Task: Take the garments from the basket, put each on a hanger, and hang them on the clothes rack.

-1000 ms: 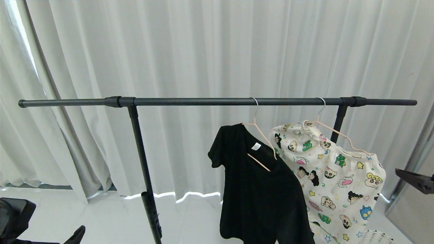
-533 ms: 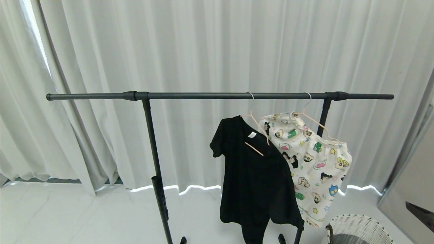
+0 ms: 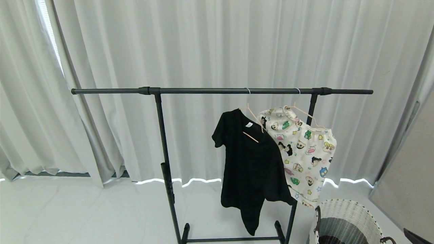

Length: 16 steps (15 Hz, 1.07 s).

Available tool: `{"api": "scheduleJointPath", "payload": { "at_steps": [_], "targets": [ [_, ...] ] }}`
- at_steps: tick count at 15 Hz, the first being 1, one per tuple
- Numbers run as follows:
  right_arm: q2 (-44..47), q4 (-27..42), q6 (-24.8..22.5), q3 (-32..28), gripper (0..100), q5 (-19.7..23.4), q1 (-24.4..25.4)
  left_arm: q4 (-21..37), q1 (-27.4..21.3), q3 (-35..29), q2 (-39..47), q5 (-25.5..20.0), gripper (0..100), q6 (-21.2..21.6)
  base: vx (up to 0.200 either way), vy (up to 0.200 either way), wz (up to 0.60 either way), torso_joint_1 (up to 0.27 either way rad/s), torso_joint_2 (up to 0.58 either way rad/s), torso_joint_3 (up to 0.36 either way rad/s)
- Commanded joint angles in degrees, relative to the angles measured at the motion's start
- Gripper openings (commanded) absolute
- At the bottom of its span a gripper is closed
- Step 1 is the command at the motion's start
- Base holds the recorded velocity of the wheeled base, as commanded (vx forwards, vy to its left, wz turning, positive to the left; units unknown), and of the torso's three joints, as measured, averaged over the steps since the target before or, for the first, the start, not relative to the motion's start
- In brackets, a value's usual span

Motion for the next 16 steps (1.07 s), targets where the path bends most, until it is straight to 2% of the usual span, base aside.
{"api": "scheduleJointPath", "payload": {
  "at_steps": [1, 3, 4, 5, 7, 9, 10, 12, 13, 14, 15, 16],
  "targets": [
    [-5.14, -0.32, -1.2, 3.92, 100, 1.29, 0.06, 0.01, -0.28, 0.02, -6.35, -0.1, 100, 0.08, 0.0, 0.0, 0.0, 0.0, 0.0, 0.0],
    [-7.6, -3.57, -1.29, 8.58, 100, 1.29, 0.15, 0.01, -0.19, 0.02, -12.16, -0.1, 100, 0.0, 0.0, 0.0, 0.0, 0.0, 0.0, 0.0],
    [-7.78, -7.62, -1.37, 11.13, 100, 1.29, 1.38, -0.08, 0.07, 0.02, -12.95, 0.6, 100, -1.41, 0.0, 0.0, 0.0, 0.0, 0.0, 0.0],
    [-8.31, -8.58, -1.46, 11.13, 100, 1.29, 2.87, 0.01, 0.07, 0.02, -12.95, 2.54, 100, -3.34, 0.0, 0.0, 0.0, 0.0, 0.0, 0.0],
    [-9.63, -8.49, -1.29, 11.13, 100, 0.94, 3.05, 0.01, 0.07, 0.02, -12.95, 5.44, 100, -4.31, 0.0, 0.0, 0.0, 0.0, 0.0, 0.0],
    [-12.0, -8.41, -0.32, 11.13, 100, 0.06, 2.35, -0.08, 0.07, 0.02, -12.95, 6.4, 100, -6.16, 0.0, 0.0, 0.0, 0.0, 0.0, 0.0],
    [-12.17, -8.14, -0.32, 11.13, 100, -1.17, 2.35, -0.08, 0.07, 0.02, -12.95, 6.4, 100, -6.77, 0.0, 0.0, 0.0, 0.0, 0.0, 0.0],
    [-12.79, -4.28, -1.55, 11.13, 100, -8.99, 2.35, 0.01, 0.07, 0.02, -12.95, 6.14, 100, -7.56, 0.0, 0.0, 0.0, 0.0, 0.0, 0.0],
    [-13.14, -1.02, -2.08, 11.13, 100, -11.98, 2.35, 0.01, 0.07, 0.02, -12.95, 5.0, 100, -6.59, 0.0, 0.0, 0.0, 0.0, 0.0, 0.0],
    [-13.32, 0.29, -2.08, 11.13, 100, -13.21, 2.17, 0.01, 0.07, 0.02, -12.95, 3.5, 100, -5.89, 0.0, 0.0, 0.0, 0.0, 0.0, 0.0],
    [-14.55, 0.73, -2.08, 11.13, 100, -14.62, 1.82, 0.01, 0.07, 0.02, -12.95, -2.39, 100, -5.54, 0.0, 0.0, 0.0, 0.0, 0.0, 0.0],
    [-14.72, 0.82, -2.08, 11.13, 100, -14.62, 1.91, 0.01, 0.07, 0.02, -12.95, -6.16, 100, -5.54, 0.0, 0.0, 0.0, 0.0, 0.0, 0.0]
  ]
}}
